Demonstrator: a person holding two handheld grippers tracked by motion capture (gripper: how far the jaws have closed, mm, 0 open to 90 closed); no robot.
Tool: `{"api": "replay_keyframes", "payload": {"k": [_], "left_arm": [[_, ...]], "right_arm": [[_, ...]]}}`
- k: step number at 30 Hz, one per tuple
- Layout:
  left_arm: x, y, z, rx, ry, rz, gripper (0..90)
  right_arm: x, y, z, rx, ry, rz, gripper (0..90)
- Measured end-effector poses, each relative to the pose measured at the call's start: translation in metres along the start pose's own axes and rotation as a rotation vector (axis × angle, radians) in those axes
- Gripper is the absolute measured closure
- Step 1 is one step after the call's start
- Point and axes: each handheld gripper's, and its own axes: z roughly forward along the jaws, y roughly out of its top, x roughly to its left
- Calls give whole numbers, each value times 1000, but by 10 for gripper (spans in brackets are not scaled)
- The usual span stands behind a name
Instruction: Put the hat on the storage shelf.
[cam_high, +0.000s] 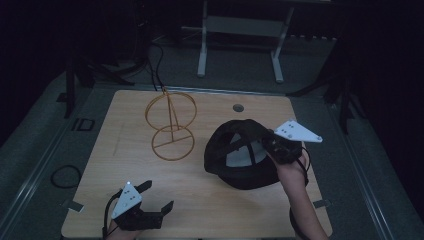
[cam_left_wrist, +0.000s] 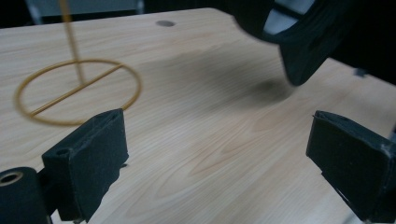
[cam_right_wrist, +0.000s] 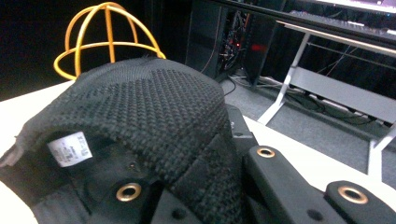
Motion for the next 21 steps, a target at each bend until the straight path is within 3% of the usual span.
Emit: {"api": "replay_keyframes", "payload": {"k": [7, 12, 15, 21], "left_arm": [[-12, 24, 20, -15, -64, 47, 62], [-17, 39, 38, -22, -54, 96, 63], [-15, 46, 46, -32, -59, 73, 73], [-21, 56, 59, -21, -89, 103, 100]], "right_arm": [[17, -1, -3, -19, 34, -22, 896], [25, 0, -3, -27, 47, -39, 896], [28, 0, -3, -27, 63, -39, 896], [35, 1, -5, -37, 96, -43, 896]]}}
